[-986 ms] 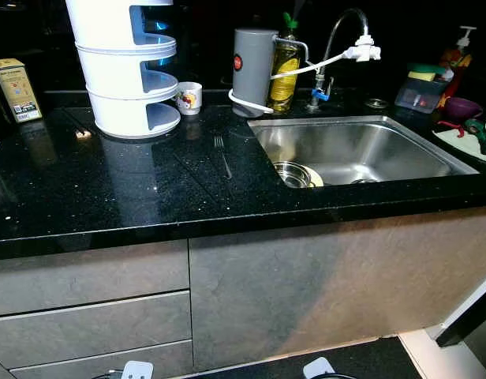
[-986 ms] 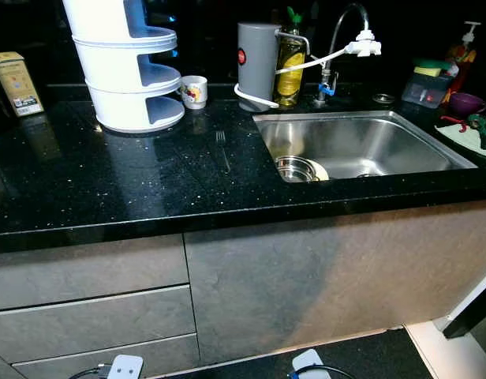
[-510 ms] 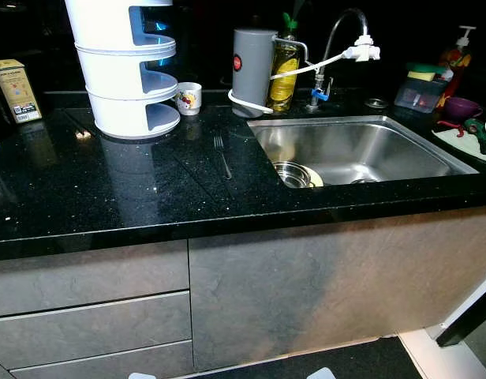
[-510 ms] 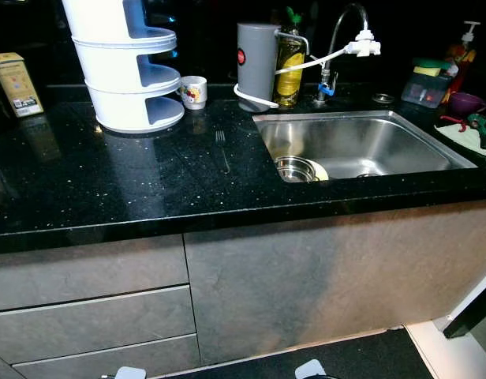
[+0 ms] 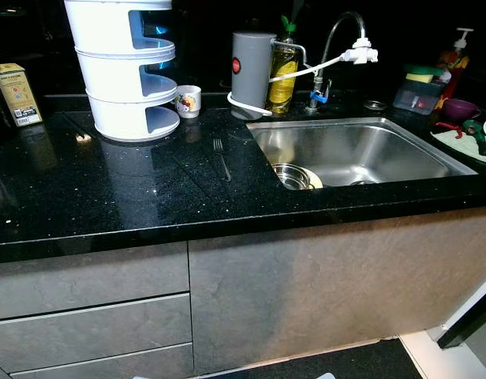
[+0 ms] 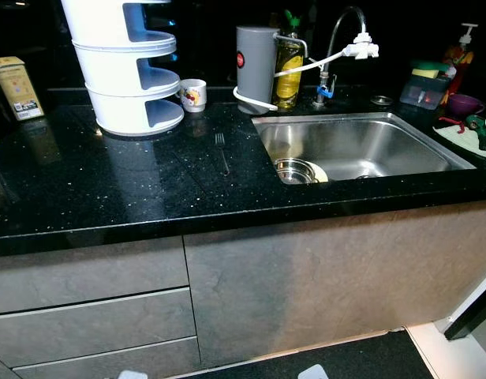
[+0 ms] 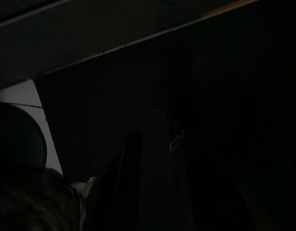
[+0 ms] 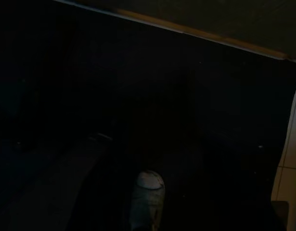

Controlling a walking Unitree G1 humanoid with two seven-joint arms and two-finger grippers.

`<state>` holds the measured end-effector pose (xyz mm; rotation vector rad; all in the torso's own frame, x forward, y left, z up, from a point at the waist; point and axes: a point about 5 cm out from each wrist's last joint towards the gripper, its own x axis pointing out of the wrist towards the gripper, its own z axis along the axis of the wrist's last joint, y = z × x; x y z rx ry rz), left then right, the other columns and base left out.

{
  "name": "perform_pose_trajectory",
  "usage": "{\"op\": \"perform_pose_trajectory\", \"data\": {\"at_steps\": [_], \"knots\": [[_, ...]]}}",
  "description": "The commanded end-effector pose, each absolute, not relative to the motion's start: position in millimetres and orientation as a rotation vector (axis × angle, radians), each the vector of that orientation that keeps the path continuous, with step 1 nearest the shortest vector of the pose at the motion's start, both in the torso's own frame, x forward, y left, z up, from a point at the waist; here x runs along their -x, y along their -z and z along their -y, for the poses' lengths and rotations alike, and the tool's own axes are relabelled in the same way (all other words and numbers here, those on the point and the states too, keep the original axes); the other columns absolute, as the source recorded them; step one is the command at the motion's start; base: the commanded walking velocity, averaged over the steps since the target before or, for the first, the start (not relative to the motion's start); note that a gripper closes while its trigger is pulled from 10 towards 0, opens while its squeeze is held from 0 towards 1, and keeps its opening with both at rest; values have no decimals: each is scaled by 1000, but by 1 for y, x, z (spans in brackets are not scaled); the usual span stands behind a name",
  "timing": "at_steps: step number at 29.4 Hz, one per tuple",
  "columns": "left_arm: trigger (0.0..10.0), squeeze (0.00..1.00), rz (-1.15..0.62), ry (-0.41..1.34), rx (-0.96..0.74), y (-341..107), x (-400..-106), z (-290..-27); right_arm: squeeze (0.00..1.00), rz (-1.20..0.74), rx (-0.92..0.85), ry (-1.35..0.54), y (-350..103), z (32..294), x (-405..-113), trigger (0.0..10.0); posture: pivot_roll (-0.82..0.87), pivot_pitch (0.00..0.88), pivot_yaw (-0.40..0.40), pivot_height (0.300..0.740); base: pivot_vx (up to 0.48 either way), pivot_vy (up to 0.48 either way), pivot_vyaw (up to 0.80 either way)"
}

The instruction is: Kitchen organization

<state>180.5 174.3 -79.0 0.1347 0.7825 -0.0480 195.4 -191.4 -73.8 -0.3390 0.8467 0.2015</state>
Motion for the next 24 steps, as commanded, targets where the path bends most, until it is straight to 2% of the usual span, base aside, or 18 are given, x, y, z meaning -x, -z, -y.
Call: {"op": "perform_pose_trajectory", "data": {"at_steps": [1, 6, 7, 11, 16, 24], "knots": [[10000, 0, -815, 51, -135, 83, -174, -171, 0, -865, 339, -206, 77, 192, -190, 10000, 8, 99, -42, 740, 0, 0, 0], [10000, 0, -806, 45, -132, 82, -177, -171, 0, -868, 344, -212, 77, 193, -190, 10000, 13, 103, -49, 740, 0, 0, 0], [10000, 0, -790, 40, -111, 79, -182, -172, 0, -866, 340, -216, 76, 192, -191, 10000, 31, 97, -25, 740, 0, 0, 0], [10000, 0, -768, 35, -93, 76, -188, -174, 0, -850, 318, -199, 74, 191, -195, 10000, 27, 102, -19, 740, 0, 0, 0], [10000, 0, -740, -29, -104, 69, -199, -185, 0, -820, 282, -168, 69, 190, -205, 10000, 0, 123, -26, 740, 0, 0, 0], [10000, 0, -719, -40, -99, 65, -206, -186, 0, -781, 256, -186, 60, 180, -223, 10000, 8, 121, -48, 740, 0, 0, 0]]}}
